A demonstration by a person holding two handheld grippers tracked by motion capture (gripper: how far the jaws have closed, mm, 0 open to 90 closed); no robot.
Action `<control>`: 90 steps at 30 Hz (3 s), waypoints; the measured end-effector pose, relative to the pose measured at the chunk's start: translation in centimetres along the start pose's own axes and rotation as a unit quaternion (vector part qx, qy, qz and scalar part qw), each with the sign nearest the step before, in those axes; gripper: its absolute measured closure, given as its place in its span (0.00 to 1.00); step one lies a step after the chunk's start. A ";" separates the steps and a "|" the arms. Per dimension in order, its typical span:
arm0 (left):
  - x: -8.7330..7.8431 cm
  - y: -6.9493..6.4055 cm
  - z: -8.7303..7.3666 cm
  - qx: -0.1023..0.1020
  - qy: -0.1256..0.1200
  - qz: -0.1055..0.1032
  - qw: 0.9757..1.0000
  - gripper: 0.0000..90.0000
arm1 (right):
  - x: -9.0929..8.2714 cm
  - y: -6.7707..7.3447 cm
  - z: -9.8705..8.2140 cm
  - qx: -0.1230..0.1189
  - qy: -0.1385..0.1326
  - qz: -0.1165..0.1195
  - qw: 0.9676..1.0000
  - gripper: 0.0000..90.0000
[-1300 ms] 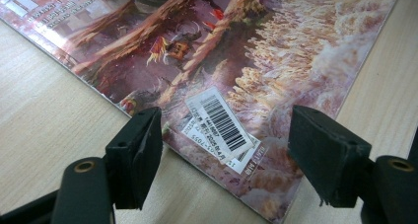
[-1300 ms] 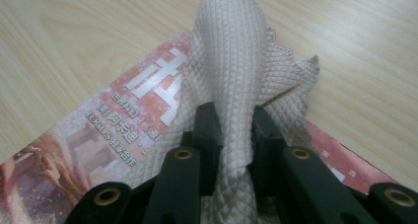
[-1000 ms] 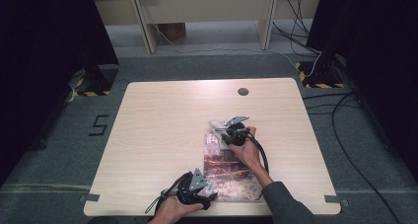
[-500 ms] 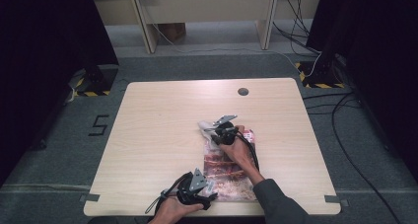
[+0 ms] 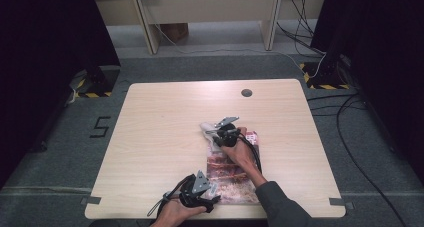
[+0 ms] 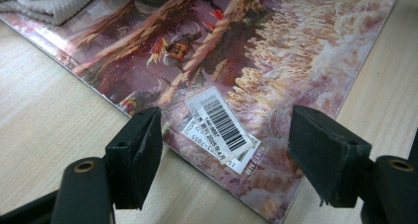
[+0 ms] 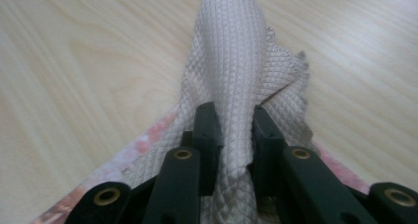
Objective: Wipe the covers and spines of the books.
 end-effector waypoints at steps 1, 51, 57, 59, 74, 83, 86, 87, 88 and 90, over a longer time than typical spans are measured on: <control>0.0 0.0 0.0 0.000 0.000 0.000 1.000 0.32 | 0.0 0.3 0.0 -0.002 -0.002 0.005 1.000 0.86; 0.0 0.0 0.0 0.005 -0.001 0.002 1.000 0.31 | -3.8 1.0 -3.5 -0.017 0.011 0.022 1.000 0.85; 0.0 0.0 0.0 0.004 -0.002 0.002 1.000 0.31 | -5.7 -1.3 -5.9 0.008 0.020 -0.008 1.000 0.85; 0.0 0.0 0.0 0.004 -0.003 0.002 1.000 0.31 | -6.2 -1.9 -6.5 0.015 0.025 -0.017 0.999 0.85; 0.0 0.0 0.0 0.005 -0.002 0.002 1.000 0.31 | -7.4 -2.5 -7.8 0.026 0.030 -0.032 0.999 0.85; 0.0 -0.1 0.0 0.007 -0.002 0.004 1.000 0.31 | -6.9 0.2 -6.9 0.002 0.020 0.004 1.000 0.85; 0.0 0.0 0.0 0.006 -0.003 0.004 1.000 0.31 | -7.1 -0.2 -7.1 0.008 0.021 0.004 1.000 0.85; 0.0 -0.1 0.0 0.006 -0.004 0.004 1.000 0.31 | -7.2 -0.5 -7.3 0.010 0.022 -0.001 1.000 0.85; 0.0 -0.1 0.0 0.007 -0.004 0.005 1.000 0.31 | -7.4 -0.8 -7.5 0.015 0.025 -0.008 1.000 0.85; 0.0 0.0 0.0 0.006 -0.002 0.003 1.000 0.31 | -8.1 -2.0 -8.4 0.032 0.031 -0.027 0.999 0.85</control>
Point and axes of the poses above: each handheld gripper's, and its own axes: x roughly forward along the jaws, z roughly out of its top, y roughly to its left, the point moved 4 cm from there along x, roughly forward along the jaws, and after that the axes turned 14 degrees about -x, right-handed, at the moved point
